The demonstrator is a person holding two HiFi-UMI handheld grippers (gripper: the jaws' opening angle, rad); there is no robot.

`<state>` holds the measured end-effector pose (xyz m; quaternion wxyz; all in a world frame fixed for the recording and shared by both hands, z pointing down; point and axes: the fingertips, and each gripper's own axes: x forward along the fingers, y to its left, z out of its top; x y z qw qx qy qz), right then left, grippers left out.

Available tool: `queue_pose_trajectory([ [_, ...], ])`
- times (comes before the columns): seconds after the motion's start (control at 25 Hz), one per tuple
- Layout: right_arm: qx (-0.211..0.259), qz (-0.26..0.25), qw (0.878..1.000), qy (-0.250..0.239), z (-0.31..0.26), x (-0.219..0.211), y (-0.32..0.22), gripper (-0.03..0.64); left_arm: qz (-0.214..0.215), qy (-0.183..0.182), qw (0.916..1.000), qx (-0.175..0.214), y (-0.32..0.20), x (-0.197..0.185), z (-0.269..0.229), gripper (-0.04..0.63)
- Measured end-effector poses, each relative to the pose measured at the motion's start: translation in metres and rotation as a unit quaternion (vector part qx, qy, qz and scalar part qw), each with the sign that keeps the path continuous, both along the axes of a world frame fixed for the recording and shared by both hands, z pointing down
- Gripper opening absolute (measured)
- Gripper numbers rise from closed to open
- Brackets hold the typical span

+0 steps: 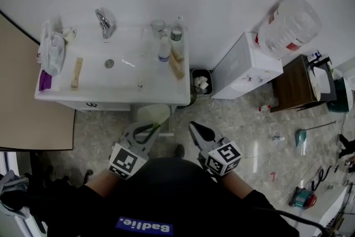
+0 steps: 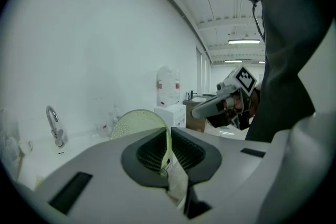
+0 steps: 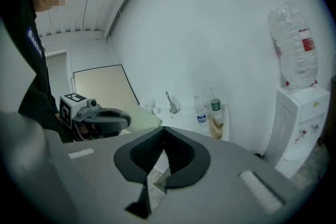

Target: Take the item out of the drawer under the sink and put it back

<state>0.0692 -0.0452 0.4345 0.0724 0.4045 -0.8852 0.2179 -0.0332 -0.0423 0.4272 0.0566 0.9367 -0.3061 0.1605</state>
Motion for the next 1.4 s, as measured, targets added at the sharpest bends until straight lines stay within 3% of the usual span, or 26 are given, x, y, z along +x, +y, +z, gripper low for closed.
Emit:
queue_pose_trajectory([
  [0.2,-0.003,-0.006,1.0,-0.003,-0.002,-0.006,0.002,0.002,-0.012,0.076,0.9971,0.0,0.005,-0.008,-0.05,0.031],
  [0.56,-0.003,-0.018,1.0,-0.005,-0.003,-0.02,0.002,0.002,-0.011,0.149,0.9888,0.0,0.017,-0.018,-0.103,0.028],
  [0.84,0.0,-0.021,1.0,-0.006,-0.006,-0.026,0.003,0.002,-0.01,0.172,0.9849,0.013,0.026,-0.026,-0.129,0.028],
  [1.4,0.005,-0.039,0.999,-0.001,-0.008,-0.045,0.008,0.002,-0.029,0.181,0.9831,0.004,0.028,-0.04,-0.117,0.028],
])
